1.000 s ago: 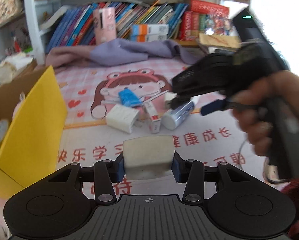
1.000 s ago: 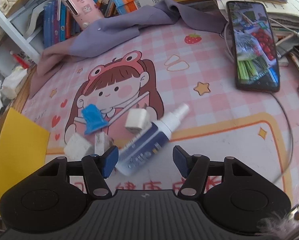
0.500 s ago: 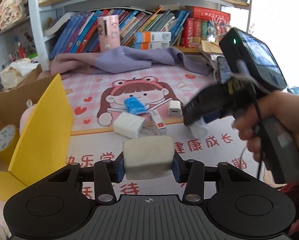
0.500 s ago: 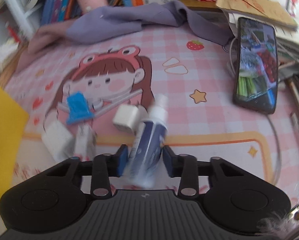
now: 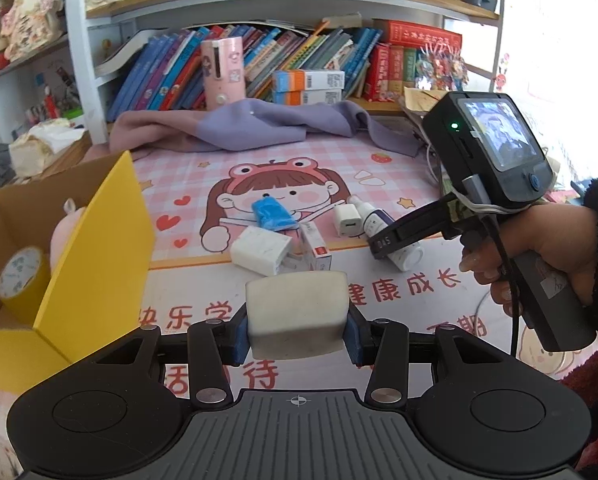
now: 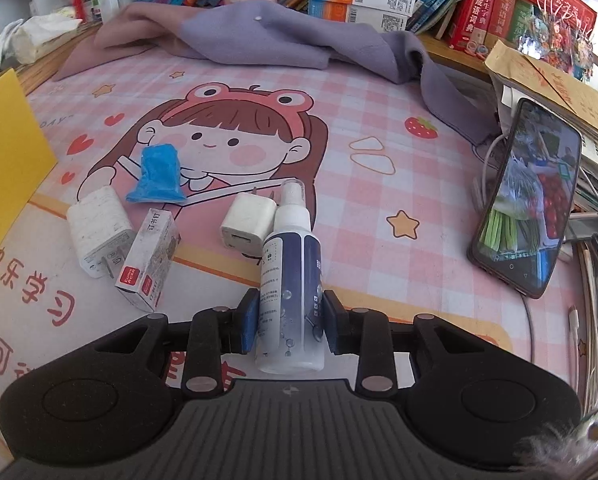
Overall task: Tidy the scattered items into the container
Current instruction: 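Carry the eraser and the spray bottle toward the yellow box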
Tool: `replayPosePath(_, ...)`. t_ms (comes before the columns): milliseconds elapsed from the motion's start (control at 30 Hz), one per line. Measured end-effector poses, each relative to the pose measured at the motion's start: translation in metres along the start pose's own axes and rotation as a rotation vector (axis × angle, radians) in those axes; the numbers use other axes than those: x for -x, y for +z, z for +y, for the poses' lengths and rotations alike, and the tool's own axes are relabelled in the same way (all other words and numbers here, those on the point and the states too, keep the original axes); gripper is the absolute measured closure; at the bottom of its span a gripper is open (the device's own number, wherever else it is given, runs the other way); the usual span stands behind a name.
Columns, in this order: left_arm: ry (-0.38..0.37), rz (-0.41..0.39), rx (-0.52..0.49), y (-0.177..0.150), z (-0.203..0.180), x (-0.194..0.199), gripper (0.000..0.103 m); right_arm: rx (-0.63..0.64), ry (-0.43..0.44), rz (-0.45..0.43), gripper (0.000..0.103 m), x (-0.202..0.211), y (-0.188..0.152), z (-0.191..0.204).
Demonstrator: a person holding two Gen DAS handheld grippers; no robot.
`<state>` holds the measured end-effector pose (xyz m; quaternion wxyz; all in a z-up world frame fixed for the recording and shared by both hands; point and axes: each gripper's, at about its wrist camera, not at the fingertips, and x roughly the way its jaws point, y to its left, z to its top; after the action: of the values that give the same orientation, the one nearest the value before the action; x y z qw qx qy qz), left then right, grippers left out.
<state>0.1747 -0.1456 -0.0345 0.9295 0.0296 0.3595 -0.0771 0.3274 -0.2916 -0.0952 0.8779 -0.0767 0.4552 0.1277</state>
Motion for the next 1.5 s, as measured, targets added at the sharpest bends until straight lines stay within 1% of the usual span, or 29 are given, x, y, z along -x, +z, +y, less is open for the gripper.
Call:
replayPosePath(167, -0.001, 0.011, 0.026, -0.001, 0.003, 0.002, 0.061, -0.073, 0.046, 0.010, 0.073, 0.009, -0.008, -0.012)
replayPosePath(300, -0.003, 0.013, 0.046, -0.001, 0.005, 0.005, 0.062, -0.147, 0.074, -0.011, 0.073, 0.029, -0.017, -0.024)
replayPosePath(433, -0.009, 0.011, 0.051, -0.002, 0.005, 0.010, 0.063, -0.170, 0.093, -0.034, 0.073, 0.054, -0.027, -0.029)
replayPosePath(700, -0.046, -0.026, 0.027, -0.008, 0.003, 0.024, 0.064, -0.178, 0.109, -0.055, 0.073, 0.084, -0.047, -0.019)
replayPosePath(967, -0.071, -0.059, -0.006, -0.022, 0.012, 0.048, 0.064, -0.187, 0.100, -0.079, 0.073, 0.117, -0.072, 0.007)
replayPosePath(1033, -0.058, -0.049, -0.024, -0.025, 0.015, 0.053, 0.065, -0.187, 0.097, -0.090, 0.073, 0.127, -0.078, 0.016)
replayPosePath(1133, -0.059, -0.047, -0.027, -0.033, 0.023, 0.065, 0.065, -0.182, 0.096, -0.104, 0.073, 0.142, -0.088, 0.032)
replayPosePath(1500, -0.087, -0.085, -0.038, -0.067, 0.055, 0.118, 0.065, -0.184, 0.076, -0.130, 0.073, 0.187, -0.126, 0.092)
